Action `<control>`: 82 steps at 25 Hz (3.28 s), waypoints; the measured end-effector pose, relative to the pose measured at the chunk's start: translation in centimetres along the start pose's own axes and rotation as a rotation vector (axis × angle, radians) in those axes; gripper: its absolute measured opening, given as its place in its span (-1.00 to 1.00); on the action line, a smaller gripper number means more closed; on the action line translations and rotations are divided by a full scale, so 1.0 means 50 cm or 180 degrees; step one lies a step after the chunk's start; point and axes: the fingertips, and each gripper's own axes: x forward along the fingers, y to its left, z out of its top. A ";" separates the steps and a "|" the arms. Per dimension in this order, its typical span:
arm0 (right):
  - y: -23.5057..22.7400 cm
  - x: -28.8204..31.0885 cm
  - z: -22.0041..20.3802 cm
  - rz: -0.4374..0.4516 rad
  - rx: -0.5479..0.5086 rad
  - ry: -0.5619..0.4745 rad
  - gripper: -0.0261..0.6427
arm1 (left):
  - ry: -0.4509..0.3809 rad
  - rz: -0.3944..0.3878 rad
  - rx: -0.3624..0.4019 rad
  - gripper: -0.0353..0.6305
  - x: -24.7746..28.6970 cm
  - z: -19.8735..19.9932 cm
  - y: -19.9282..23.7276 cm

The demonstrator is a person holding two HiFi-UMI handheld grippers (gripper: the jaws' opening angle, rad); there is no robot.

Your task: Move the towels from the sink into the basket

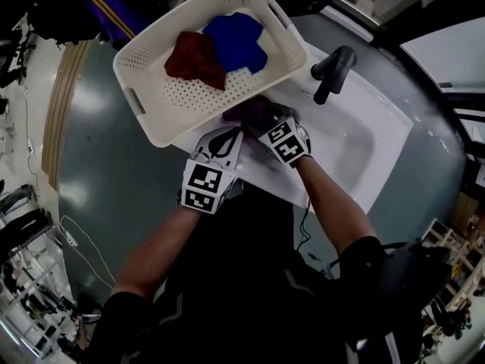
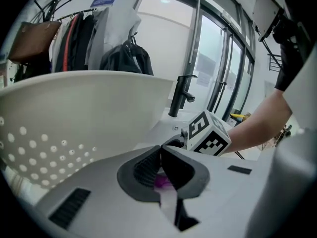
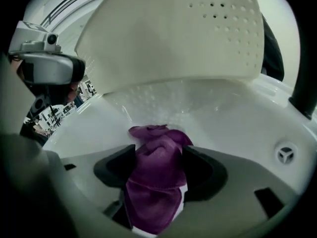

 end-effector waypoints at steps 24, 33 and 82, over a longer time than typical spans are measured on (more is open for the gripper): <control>0.030 -0.058 0.026 -0.0307 0.0135 0.0037 -0.62 | -0.0312 -0.0277 0.0071 -0.87 -0.092 0.086 -0.021; 0.046 -0.192 0.081 -0.0681 0.0316 -0.0268 -0.61 | -0.0508 -0.0804 0.0283 -0.88 -0.128 0.173 -0.070; 0.180 -0.207 0.673 -0.0121 -0.0598 -0.1190 -0.61 | -0.1676 0.0771 -0.0222 -0.88 -0.456 0.361 0.345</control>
